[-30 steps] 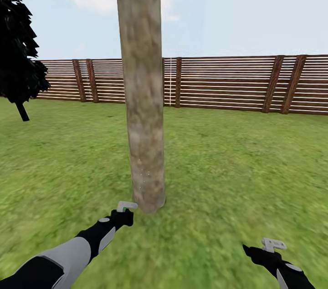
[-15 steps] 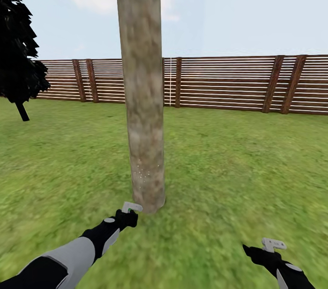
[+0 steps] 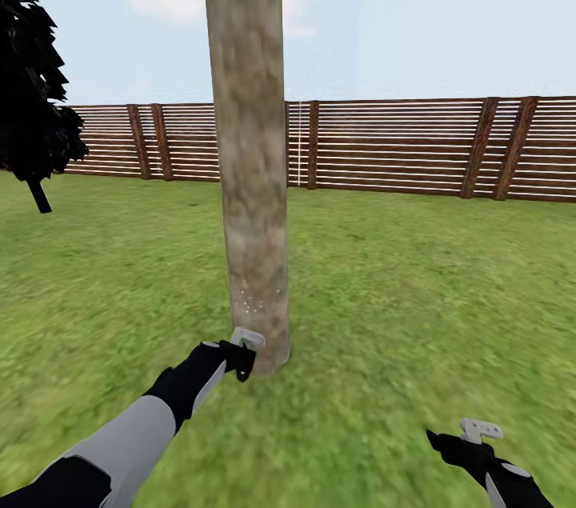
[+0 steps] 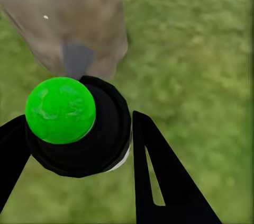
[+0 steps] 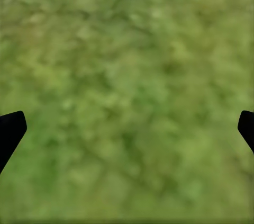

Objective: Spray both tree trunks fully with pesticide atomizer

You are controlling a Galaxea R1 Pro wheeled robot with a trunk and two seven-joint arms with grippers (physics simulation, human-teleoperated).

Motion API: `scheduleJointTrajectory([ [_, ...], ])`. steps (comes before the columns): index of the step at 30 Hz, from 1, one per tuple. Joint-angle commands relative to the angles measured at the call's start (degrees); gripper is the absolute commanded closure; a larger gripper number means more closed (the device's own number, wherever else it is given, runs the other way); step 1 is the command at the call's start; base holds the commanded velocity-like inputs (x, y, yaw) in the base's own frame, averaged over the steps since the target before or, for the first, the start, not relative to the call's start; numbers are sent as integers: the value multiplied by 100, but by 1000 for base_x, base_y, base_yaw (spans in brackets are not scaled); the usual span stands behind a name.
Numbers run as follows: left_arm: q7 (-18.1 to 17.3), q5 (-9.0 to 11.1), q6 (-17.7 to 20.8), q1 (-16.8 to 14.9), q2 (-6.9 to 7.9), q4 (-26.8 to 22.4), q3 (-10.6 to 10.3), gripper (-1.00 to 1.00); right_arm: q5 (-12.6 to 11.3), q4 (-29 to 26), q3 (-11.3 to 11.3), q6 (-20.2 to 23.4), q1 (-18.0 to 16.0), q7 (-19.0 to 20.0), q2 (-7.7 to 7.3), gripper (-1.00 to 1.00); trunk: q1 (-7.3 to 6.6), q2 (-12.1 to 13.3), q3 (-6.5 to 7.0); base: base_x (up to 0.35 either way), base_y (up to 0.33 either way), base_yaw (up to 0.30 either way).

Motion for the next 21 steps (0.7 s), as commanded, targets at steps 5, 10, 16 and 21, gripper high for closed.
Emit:
scheduleJointTrajectory([
  [5,-1,9,42,0,29,-57,15,100,3,0,-3,0,1,0,0,-100,0,0,0,-63,0,0],
  [10,-3,42,51,0,237,-151,35,100,5,0,3,0,-2,0,0,-100,0,0,0,-236,0,0],
  [16,-77,47,1201,-7,542,-1344,41,100,4,0,5,0,-2,0,0,-100,0,0,0,-20,0,0],
  [21,-80,47,2045,-9,607,-2265,46,100,5,0,5,0,-1,0,0,-100,0,0,0,0,0,0],
])
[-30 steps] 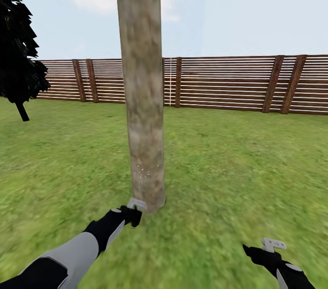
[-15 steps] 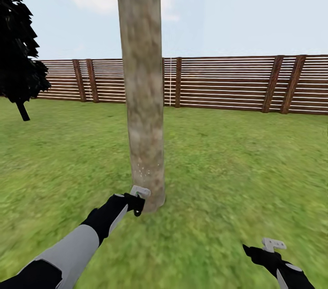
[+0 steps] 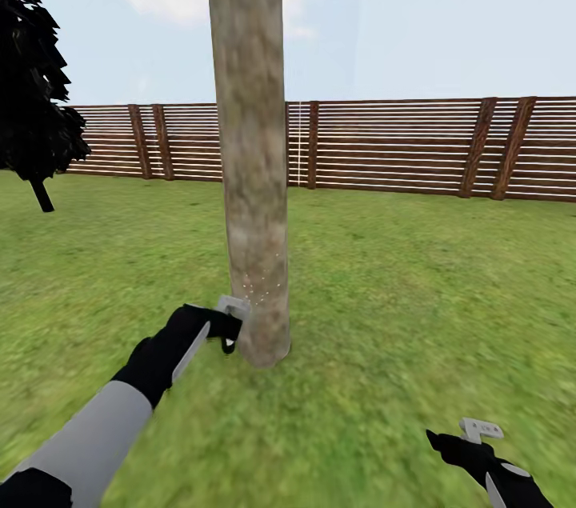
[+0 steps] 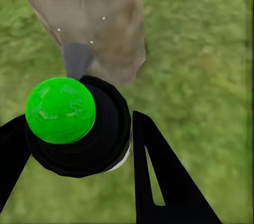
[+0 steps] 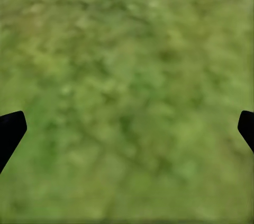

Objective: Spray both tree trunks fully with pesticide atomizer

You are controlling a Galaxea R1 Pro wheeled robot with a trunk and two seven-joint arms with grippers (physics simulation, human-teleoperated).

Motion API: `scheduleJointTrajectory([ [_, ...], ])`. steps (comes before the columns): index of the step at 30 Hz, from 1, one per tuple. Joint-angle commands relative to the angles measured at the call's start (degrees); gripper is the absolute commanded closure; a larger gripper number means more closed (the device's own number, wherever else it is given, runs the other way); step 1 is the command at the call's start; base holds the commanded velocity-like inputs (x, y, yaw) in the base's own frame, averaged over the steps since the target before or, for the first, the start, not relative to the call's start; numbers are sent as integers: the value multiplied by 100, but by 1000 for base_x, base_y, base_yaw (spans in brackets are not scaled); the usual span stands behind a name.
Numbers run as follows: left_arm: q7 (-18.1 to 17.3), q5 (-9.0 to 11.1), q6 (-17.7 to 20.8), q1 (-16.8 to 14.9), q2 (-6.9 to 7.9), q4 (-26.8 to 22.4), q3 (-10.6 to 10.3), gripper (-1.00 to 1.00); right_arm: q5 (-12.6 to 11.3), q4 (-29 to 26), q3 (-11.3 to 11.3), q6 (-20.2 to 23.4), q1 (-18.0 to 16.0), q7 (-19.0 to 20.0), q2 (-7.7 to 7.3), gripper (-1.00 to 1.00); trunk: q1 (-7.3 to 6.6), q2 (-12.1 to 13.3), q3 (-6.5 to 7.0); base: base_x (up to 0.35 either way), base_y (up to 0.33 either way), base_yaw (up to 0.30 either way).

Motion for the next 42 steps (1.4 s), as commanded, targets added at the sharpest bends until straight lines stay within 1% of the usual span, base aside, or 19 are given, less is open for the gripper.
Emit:
scheduleJointTrajectory([
  [1,0,-8,220,1,27,-224,0,100,-1,0,0,0,0,0,0,-100,0,0,0,0,0,0],
  [4,0,-8,615,-28,45,-457,0,100,-4,0,0,0,-1,0,0,-100,0,0,0,0,0,0],
  [6,0,-8,712,-45,47,-492,5,100,-2,0,0,0,1,0,0,-100,0,0,0,0,0,0],
  [10,0,-14,752,-72,65,-519,30,100,-4,0,-5,0,-2,0,0,-100,0,0,0,0,0,0],
  [14,0,-11,768,-142,123,-644,43,100,-7,0,-8,0,0,0,-1,-100,0,0,0,0,0,0],
  [15,0,-9,774,-177,129,-653,44,100,-7,0,-9,0,1,0,-2,-100,0,0,0,0,0,0],
  [16,0,-8,1044,-278,134,-664,44,100,-8,0,-9,0,0,0,-1,-100,0,0,0,0,0,0],
  [17,0,-8,1159,-370,135,-667,44,100,-8,0,-9,0,0,0,-2,-100,0,0,0,0,0,0],
  [19,0,-8,1237,-490,136,-675,44,100,-8,0,-9,0,-2,0,0,-100,0,0,0,0,0,0],
  [20,0,-8,1252,-512,136,-673,44,100,-6,0,-9,0,-1,0,0,-100,0,0,0,0,0,0],
  [22,-4,0,1270,-685,217,-672,44,100,-5,0,-9,0,1,0,0,-100,0,0,0,0,0,0],
  [24,-9,7,1273,-815,268,-671,44,100,-3,0,-8,0,1,0,0,-100,0,0,0,0,0,0],
  [26,-99,9,1274,-912,289,-671,44,100,-5,0,-9,0,0,0,-4,-100,0,0,0,0,0,0],
  [28,-212,10,1277,-1054,293,-671,44,100,-1,0,-9,0,-3,0,-7,-100,0,0,0,0,0,0],
  [30,-241,10,1281,-1106,294,-671,44,100,-1,0,-9,0,0,0,-8,-100,0,0,0,0,0,0],
  [35,-254,16,1290,-1270,294,-671,44,100,-5,0,-9,0,0,0,-11,-100,0,0,0,0,0,0],
  [38,-254,25,1305,-1486,294,-671,44,100,-7,0,-9,0,1,0,-14,-100,0,0,0,0,0,0],
  [42,-255,34,1309,-1672,294,-664,44,100,-5,0,-9,0,1,0,-10,-100,0,0,0,0,0,0],
])
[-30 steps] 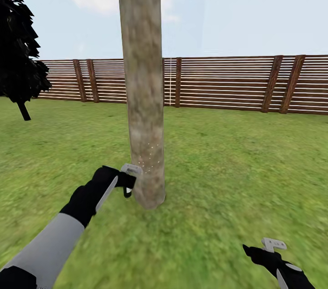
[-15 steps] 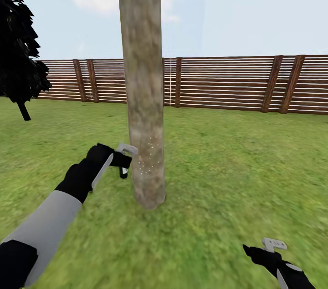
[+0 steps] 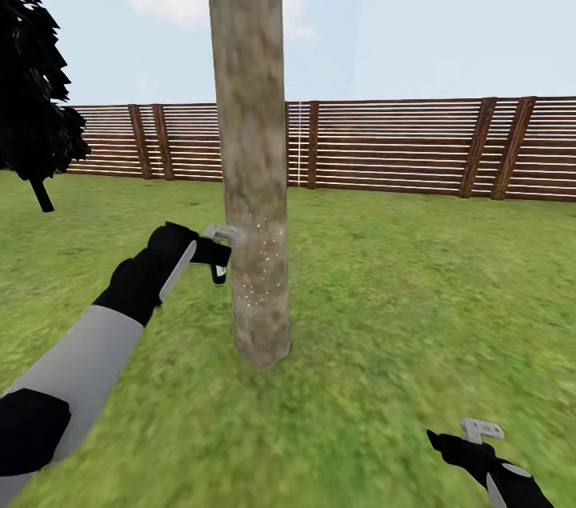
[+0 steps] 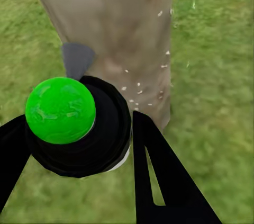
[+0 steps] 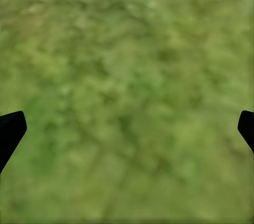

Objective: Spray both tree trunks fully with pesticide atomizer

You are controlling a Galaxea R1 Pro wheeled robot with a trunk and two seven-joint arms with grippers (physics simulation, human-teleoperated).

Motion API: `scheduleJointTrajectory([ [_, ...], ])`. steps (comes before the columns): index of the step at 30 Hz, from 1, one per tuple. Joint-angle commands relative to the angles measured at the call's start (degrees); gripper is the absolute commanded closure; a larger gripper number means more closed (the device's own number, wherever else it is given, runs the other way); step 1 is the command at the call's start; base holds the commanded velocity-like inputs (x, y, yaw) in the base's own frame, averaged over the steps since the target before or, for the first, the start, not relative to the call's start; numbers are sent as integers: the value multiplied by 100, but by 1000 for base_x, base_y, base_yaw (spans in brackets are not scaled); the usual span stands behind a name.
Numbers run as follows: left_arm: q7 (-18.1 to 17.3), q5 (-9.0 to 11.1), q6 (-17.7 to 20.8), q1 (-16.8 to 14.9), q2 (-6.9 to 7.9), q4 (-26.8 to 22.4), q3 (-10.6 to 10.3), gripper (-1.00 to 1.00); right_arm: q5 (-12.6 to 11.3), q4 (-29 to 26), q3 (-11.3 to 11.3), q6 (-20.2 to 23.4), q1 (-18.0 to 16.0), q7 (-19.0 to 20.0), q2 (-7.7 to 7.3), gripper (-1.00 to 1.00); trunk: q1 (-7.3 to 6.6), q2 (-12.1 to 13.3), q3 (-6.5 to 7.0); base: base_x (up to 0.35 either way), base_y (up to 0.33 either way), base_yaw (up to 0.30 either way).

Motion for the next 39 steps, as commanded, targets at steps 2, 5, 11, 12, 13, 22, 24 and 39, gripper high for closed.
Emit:
scheduleJointTrajectory([
  [2,1,5,9,-66,0,2,0,100,0,0,0,0,1,0,-1,-100,0,0,0,0,0,0],
  [5,-2,5,17,-204,43,10,0,100,0,0,0,0,1,0,-4,-100,0,0,0,0,0,0],
  [11,-8,5,22,-531,162,36,0,100,-1,0,0,0,-3,0,-3,-100,0,0,0,0,0,0],
  [12,-8,5,24,-589,162,40,0,100,-2,0,0,0,-3,0,-2,-100,0,0,0,0,0,0],
  [13,-8,5,25,-634,161,42,0,100,-2,0,0,0,-1,0,-1,-100,0,0,0,0,0,0],
  [22,-128,5,35,-1155,137,297,0,100,-2,0,0,0,-3,0,-13,-100,0,0,0,0,0,0],
  [24,-130,7,35,-1222,147,312,0,100,0,0,0,0,-2,0,-7,-100,0,0,0,0,0,-9],
  [39,-365,13,44,-1401,722,428,-2,100,6,0,9,0,-4,-7,8,-100,0,0,0,0,0,-81],
])
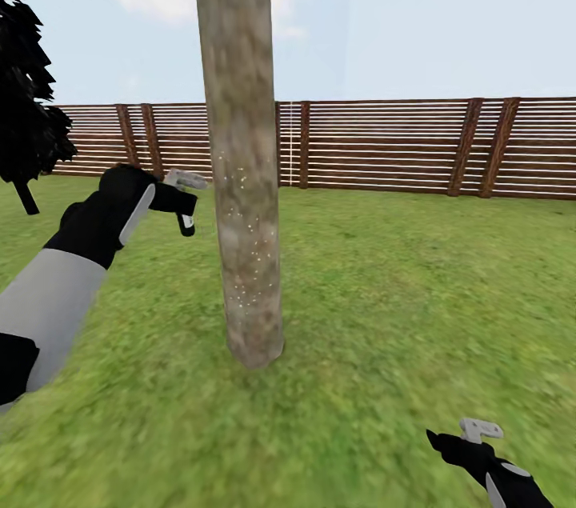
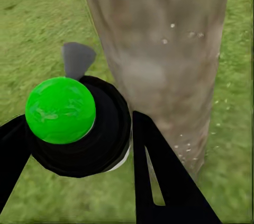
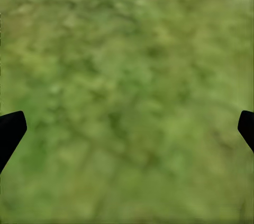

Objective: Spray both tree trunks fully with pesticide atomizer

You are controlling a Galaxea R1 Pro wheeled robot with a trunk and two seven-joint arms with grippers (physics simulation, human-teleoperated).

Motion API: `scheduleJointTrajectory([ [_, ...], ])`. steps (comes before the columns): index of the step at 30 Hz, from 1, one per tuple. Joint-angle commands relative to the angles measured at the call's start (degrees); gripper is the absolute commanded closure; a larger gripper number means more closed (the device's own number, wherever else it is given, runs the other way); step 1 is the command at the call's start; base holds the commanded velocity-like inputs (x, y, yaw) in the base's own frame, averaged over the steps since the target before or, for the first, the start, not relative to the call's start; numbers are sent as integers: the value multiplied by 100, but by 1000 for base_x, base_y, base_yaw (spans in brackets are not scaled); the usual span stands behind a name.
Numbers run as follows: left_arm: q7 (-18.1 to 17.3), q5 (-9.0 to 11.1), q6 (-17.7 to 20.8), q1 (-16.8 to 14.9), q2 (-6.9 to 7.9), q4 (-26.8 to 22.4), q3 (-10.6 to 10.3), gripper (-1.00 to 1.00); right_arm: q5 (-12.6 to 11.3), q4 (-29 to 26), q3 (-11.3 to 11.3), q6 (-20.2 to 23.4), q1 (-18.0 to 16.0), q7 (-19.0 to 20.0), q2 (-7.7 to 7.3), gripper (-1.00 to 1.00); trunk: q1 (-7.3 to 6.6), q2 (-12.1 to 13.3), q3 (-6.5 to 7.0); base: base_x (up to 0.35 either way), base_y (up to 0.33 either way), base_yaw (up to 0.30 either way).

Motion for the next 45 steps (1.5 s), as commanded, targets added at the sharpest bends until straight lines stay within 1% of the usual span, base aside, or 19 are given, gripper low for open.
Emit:
scheduleJointTrajectory([
  [1,-137,16,2,-34,49,-3,1,100,0,0,0,0,3,0,1,-100,0,0,0,0,0,0],
  [3,-292,13,2,-121,83,0,-1,100,0,-1,0,0,3,0,2,-100,0,0,0,0,0,0],
  [8,-357,12,-4,-147,76,67,-55,100,0,-1,0,0,3,6,-6,-100,0,0,0,0,0,0],
  [10,-360,12,-10,-135,57,323,-70,100,0,0,0,0,4,7,-7,-100,0,0,0,0,0,-76],
  [13,-363,12,-24,-109,41,455,-79,100,0,-3,0,0,0,7,-5,-100,0,0,0,0,0,-220],
  [14,-366,8,-29,-90,39,574,-80,100,0,-3,0,0,2,7,-2,-100,0,0,0,0,0,-118],
  [15,-370,-1,-38,-35,38,789,-83,100,0,-5,0,0,2,7,0,-100,0,0,0,0,0,-48],
  [17,-393,-16,-66,85,38,1051,-85,100,0,-8,0,0,-1,7,1,-100,0,0,0,0,0,-19],
  [19,-400,-20,-81,200,38,1122,-86,100,0,-7,0,0,2,6,2,-100,0,0,0,0,0,-7],
  [21,-410,-30,-164,471,37,1206,-86,100,0,-8,0,0,4,6,2,-100,0,0,0,0,0,-2],
  [23,-412,-37,-204,606,37,1295,-86,100,0,-7,0,0,1,5,2,-100,0,0,0,0,0,0],
  [26,-413,-39,-310,731,31,1342,-88,100,0,-8,0,0,4,6,2,-100,0,0,0,0,0,0],
  [33,-421,-40,-429,922,-147,1349,-127,100,4,-6,0,0,4,2,2,-100,0,0,0,0,0,0],
  [39,-473,-41,-569,1117,-191,1349,-130,100,8,-6,0,0,0,-1,2,-100,0,0,0,0,0,0],
  [41,-619,-41,-797,1291,-202,1349,-130,100,9,-6,0,0,2,-2,2,-100,0,0,0,0,0,0],
  [45,-672,-41,-974,1499,-212,1349,-131,100,9,-2,7,0,5,-2,2,-100,0,0,0,0,0,0],
])
